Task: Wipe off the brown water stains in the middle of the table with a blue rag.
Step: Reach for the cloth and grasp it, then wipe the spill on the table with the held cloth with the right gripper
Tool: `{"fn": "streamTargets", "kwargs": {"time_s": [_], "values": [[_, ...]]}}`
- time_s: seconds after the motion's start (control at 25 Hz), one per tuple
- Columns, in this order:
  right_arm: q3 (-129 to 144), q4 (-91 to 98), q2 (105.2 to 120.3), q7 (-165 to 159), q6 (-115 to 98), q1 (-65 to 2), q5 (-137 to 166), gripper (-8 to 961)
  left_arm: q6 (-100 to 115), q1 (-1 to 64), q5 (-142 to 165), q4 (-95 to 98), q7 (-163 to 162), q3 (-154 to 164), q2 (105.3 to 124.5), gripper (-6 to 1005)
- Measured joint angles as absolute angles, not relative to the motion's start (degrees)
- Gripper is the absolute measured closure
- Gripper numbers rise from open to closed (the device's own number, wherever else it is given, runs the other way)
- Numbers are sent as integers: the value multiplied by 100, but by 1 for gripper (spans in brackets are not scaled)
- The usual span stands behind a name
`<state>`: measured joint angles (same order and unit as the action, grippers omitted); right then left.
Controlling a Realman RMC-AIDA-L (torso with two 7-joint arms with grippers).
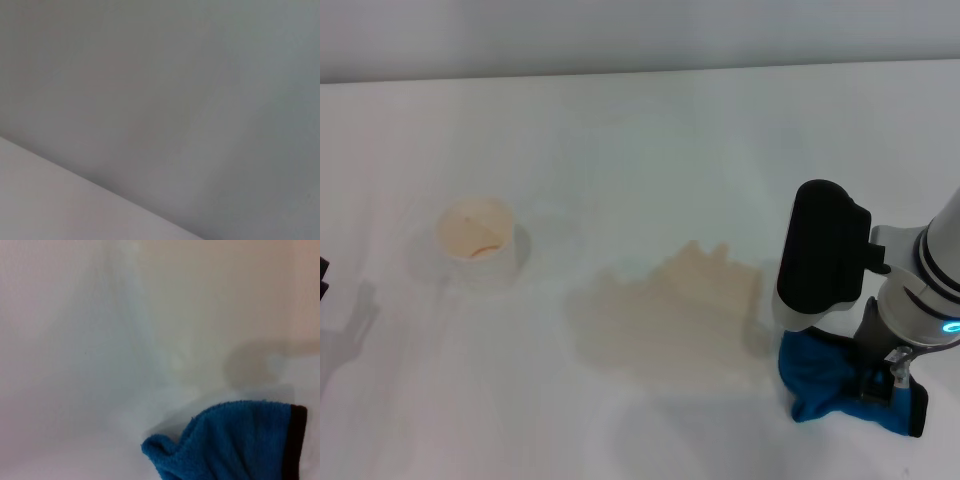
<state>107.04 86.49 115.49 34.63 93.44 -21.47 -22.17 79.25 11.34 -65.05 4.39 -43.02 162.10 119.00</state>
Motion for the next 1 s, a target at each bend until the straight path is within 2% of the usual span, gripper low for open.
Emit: {"fn": "streamTargets", "kwargs": {"time_s": [0.24, 1.0], "values": [[10700, 8679, 11557, 3408, 9362, -2167, -2266, 707, 7918, 1181, -6510, 439, -4305, 16207, 11901, 134], [11013, 8637, 11584, 3391, 9103, -2347, -2646, 742, 7784, 1289, -6513, 431, -4457, 16207, 11900, 134]]}}
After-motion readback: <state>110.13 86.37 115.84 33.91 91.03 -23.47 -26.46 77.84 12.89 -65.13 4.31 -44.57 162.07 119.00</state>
